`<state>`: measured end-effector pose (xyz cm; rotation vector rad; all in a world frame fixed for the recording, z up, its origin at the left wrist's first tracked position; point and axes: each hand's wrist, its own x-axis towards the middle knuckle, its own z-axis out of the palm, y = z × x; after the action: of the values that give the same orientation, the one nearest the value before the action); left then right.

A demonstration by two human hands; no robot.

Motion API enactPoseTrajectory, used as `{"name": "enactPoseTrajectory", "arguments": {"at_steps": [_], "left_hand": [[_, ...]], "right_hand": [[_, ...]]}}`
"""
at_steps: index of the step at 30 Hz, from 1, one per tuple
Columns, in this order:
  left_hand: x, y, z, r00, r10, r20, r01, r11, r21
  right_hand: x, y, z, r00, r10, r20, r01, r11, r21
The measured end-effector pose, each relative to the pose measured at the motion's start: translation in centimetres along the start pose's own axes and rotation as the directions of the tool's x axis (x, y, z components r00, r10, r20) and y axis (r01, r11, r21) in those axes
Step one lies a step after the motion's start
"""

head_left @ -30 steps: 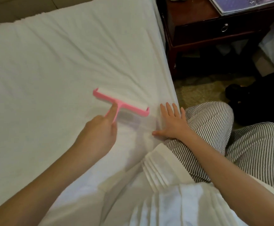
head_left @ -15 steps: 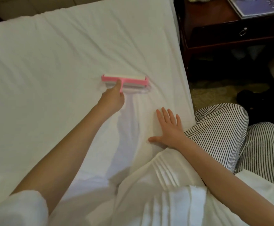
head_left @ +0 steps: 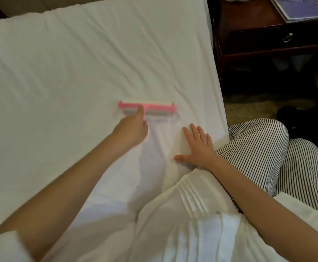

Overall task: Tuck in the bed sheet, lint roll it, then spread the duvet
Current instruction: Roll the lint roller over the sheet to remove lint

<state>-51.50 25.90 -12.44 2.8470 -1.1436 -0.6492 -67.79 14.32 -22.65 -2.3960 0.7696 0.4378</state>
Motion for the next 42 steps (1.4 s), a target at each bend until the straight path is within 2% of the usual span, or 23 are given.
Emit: {"name": "enactPoseTrajectory", "arguments": {"at_steps": [2, 4, 7, 11, 14, 18, 21, 24, 28, 32, 34, 38, 42], "left_hand": [[3.8, 0.9, -0.7, 0.999, -0.006, -0.048, 0.002, 0.995, -0.098], [5.0, 2.1, -0.2, 0.995, -0.005, -0.101, -0.008, 0.992, -0.124], [1.3, 3.0, 2.7, 0.994, -0.009, -0.112, 0.0, 0.996, -0.086], [-8.7, 1.3, 5.3, 0.999, 0.006, 0.048, -0.006, 1.0, -0.001], [-10.6, 0.4, 4.5, 0.99, 0.049, 0.132, -0.051, 0.999, 0.008], [-3.3, 1.6, 2.3, 0.997, 0.079, -0.002, -0.079, 0.996, 0.031], [4.3, 2.7, 1.1, 0.992, 0.058, -0.113, -0.066, 0.996, -0.064], [7.7, 3.7, 0.7, 0.988, 0.052, -0.142, -0.074, 0.986, -0.15], [2.9, 4.2, 1.2, 0.996, 0.056, -0.074, -0.063, 0.992, -0.107], [-7.1, 2.2, 2.8, 0.991, 0.081, 0.105, -0.082, 0.997, 0.007], [-8.4, 1.8, 2.9, 0.983, 0.104, 0.148, -0.105, 0.994, 0.001], [-2.2, 2.9, 2.7, 0.996, 0.081, 0.023, -0.081, 0.997, 0.003], [4.9, 3.8, 2.4, 0.991, 0.081, -0.102, -0.094, 0.986, -0.135]], "right_hand": [[-0.1, 0.2, 0.0, 1.0, 0.016, -0.012, -0.016, 1.0, 0.0], [-0.1, 0.3, 0.1, 0.999, 0.039, -0.033, -0.039, 0.999, 0.003], [0.0, 0.3, 0.2, 0.996, 0.067, -0.053, -0.067, 0.998, 0.003], [0.1, 0.6, 0.2, 0.989, 0.143, -0.048, -0.14, 0.988, 0.064], [0.2, 0.5, 0.2, 0.987, 0.157, -0.03, -0.153, 0.983, 0.096], [0.2, 0.3, 0.1, 0.988, 0.153, -0.034, -0.148, 0.982, 0.118], [0.1, 0.3, 0.0, 0.987, 0.153, -0.048, -0.146, 0.981, 0.13], [0.1, 0.4, 0.0, 0.986, 0.157, -0.054, -0.148, 0.98, 0.134], [0.2, 0.4, 0.0, 0.986, 0.155, -0.055, -0.146, 0.979, 0.145], [0.1, 0.2, -0.1, 0.987, 0.153, -0.051, -0.142, 0.976, 0.168], [0.1, 0.1, -0.1, 0.987, 0.151, -0.056, -0.139, 0.974, 0.179], [-0.1, -0.2, 0.2, 0.988, 0.138, -0.066, -0.127, 0.981, 0.147], [0.0, 0.0, 0.1, 0.985, 0.147, -0.086, -0.133, 0.98, 0.146]]}}
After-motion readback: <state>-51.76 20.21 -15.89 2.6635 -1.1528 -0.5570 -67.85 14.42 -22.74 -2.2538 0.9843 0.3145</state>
